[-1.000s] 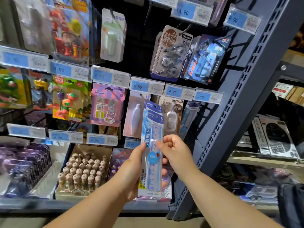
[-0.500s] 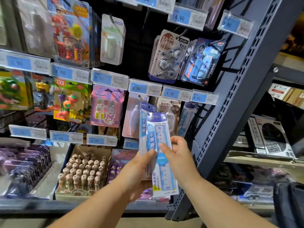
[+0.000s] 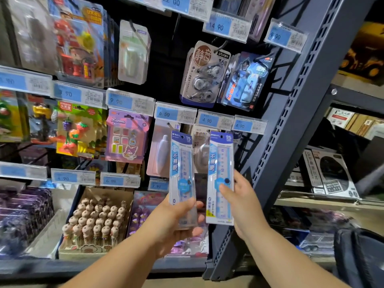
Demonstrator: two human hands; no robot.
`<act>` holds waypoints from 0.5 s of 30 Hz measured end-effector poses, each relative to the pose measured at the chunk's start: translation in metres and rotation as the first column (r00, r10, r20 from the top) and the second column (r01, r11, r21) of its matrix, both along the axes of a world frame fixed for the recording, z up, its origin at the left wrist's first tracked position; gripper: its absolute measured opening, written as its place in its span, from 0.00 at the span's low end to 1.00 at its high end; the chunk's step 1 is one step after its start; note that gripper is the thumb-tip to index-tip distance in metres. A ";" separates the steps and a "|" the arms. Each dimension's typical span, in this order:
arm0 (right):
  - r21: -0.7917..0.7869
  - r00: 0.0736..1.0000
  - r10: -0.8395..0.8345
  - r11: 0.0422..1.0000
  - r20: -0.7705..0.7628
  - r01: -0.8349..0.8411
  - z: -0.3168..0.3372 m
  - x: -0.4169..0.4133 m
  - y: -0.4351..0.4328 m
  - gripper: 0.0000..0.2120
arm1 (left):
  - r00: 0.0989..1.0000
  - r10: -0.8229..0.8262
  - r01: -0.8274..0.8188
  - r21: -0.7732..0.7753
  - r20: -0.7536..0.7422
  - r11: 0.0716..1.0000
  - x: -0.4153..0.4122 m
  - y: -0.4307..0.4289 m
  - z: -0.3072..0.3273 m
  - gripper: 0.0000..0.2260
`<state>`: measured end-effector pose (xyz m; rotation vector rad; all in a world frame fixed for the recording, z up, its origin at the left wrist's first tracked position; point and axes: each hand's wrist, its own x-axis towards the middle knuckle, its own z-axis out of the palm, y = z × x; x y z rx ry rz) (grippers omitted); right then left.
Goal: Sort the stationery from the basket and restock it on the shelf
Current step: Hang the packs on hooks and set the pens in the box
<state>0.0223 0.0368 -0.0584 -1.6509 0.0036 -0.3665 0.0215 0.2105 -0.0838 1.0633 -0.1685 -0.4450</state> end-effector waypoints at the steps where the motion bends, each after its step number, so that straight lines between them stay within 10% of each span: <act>1: 0.010 0.997 -0.071 0.997 0.010 0.071 0.001 0.003 -0.006 0.19 | 1.000 0.017 -0.018 -0.007 -0.022 1.000 0.000 -0.001 -0.001 0.14; 15: -0.004 0.952 -0.304 0.953 -0.043 0.304 -0.011 0.028 -0.029 0.22 | 0.985 0.038 -0.046 -0.048 -0.166 0.998 0.004 0.002 0.003 0.26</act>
